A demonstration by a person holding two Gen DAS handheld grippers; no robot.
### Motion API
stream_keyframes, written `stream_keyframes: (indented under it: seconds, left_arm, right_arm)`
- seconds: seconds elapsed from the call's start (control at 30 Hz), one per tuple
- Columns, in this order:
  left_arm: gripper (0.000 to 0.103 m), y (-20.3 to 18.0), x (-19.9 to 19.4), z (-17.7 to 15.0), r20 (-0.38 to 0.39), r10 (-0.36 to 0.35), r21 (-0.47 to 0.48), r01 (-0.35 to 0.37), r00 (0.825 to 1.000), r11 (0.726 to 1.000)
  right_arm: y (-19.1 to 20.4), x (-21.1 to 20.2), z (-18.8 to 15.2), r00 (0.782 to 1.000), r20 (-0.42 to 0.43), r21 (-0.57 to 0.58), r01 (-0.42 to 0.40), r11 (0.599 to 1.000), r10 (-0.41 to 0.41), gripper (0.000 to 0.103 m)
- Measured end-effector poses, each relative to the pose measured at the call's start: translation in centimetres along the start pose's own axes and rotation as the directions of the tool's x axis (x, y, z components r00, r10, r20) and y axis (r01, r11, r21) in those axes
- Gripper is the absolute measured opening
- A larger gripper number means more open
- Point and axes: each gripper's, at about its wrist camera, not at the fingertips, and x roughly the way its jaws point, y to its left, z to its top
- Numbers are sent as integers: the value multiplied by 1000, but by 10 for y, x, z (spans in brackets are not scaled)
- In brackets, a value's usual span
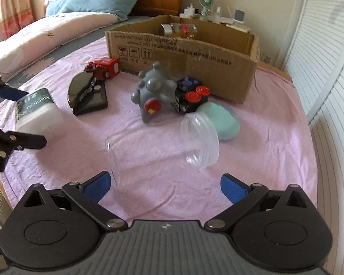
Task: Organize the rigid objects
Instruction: 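Grasp the clear plastic jar with the right tool while the left lifts the white bottle, then drop the white bottle into the box with the left tool while the right holds the jar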
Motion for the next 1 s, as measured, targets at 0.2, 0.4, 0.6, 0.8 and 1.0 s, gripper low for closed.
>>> stream_keyframes:
  seconds: [0.2,0.4,0.6,0.8,1.0]
  left_arm:
    - [94,4,2,1,-26,-29,-41,28,999,999]
    - [93,11,2,5,-21,-58,-92,56,998,994]
    - [92,10,2,10,-19,-63,-88,61,998,994]
    - [89,11,8,15,-44,-69,-66,66,997,996]
    - [82,16,11,18,-73,-91,-67,87,993,994]
  right_arm:
    - [-7,0,16,999,19,-35,-47,998,48,103]
    - [-1,11,25,998,-6,-95,-69,993,69,103]
    - [5,12,29,998,-16,-129,-63,990,61,103]
    - [5,10,33,998,-32,-132,-61,989,58,95]
    - [3,9,38,997,-61,-100,-53,994,48,94]
